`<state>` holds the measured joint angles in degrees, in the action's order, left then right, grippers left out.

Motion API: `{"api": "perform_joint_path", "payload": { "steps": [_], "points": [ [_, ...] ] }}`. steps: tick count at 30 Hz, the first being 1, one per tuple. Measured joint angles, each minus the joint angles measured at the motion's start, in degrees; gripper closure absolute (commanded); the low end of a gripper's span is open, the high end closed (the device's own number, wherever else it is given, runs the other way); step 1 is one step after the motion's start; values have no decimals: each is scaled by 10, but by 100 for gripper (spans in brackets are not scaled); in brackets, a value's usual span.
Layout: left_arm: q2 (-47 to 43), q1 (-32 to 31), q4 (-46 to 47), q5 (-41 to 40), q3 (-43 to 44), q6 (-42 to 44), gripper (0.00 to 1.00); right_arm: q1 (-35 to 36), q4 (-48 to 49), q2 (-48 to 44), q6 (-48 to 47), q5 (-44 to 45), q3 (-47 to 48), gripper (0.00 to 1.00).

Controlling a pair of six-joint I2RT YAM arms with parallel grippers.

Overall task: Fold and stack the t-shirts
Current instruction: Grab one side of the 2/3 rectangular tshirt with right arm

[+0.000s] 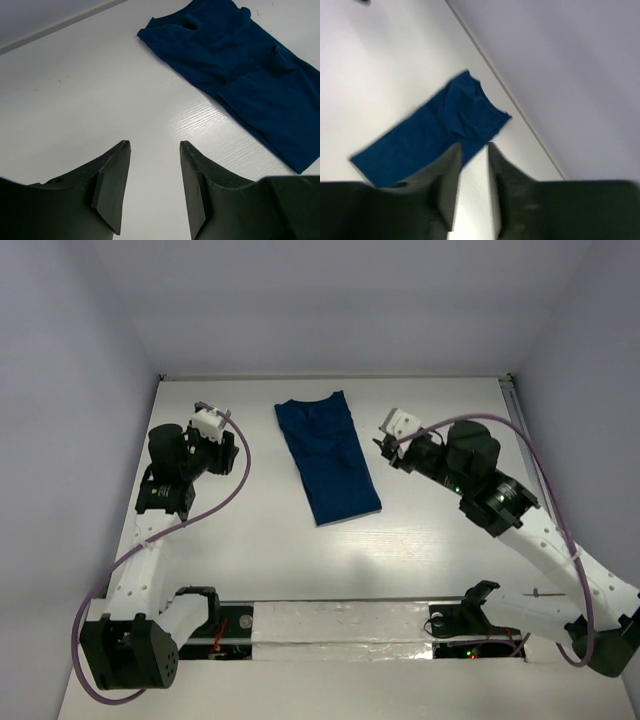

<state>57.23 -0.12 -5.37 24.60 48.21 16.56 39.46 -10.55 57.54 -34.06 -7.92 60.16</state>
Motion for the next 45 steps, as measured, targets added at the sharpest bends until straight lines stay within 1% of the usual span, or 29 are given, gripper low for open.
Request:
{"api": "perform_joint_path", "payload": {
  "steps": [1,4,6,7,9,10,11,14,16,20,25,30,33,45],
  "points": [
    [-1,0,0,0,0,0,59,0,-11,12,10,-7,27,53],
    [-6,3,0,1,0,0,59,6,-31,76,30,-26,98,40],
    [-9,5,0,2,0,0,59,17,-39,117,31,-27,101,38],
    [-11,6,0,2,0,0,59,25,-45,152,29,-21,90,37],
    [-12,6,0,3,0,0,59,54,-49,194,25,-7,62,41],
    [-12,6,0,3,0,0,59,70,-52,220,23,5,41,42],
    [-12,6,0,3,0,0,59,87,-57,244,20,17,19,46],
    [-12,6,0,3,0,0,59,125,-91,299,6,39,-22,45],
    [-11,6,0,3,0,0,59,136,-108,316,-6,46,-30,45],
    [-11,6,0,2,0,0,59,137,-108,314,-36,54,-31,44],
    [-12,6,4,2,-9,0,59,136,-70,313,-75,70,-67,44],
    [-12,6,4,2,-9,0,59,136,-53,344,-106,89,-85,45],
    [-12,6,4,2,-9,0,59,136,-45,365,-115,93,-85,45],
    [-12,6,4,2,-9,0,59,136,17,384,-127,136,-85,47]
  ]
}}
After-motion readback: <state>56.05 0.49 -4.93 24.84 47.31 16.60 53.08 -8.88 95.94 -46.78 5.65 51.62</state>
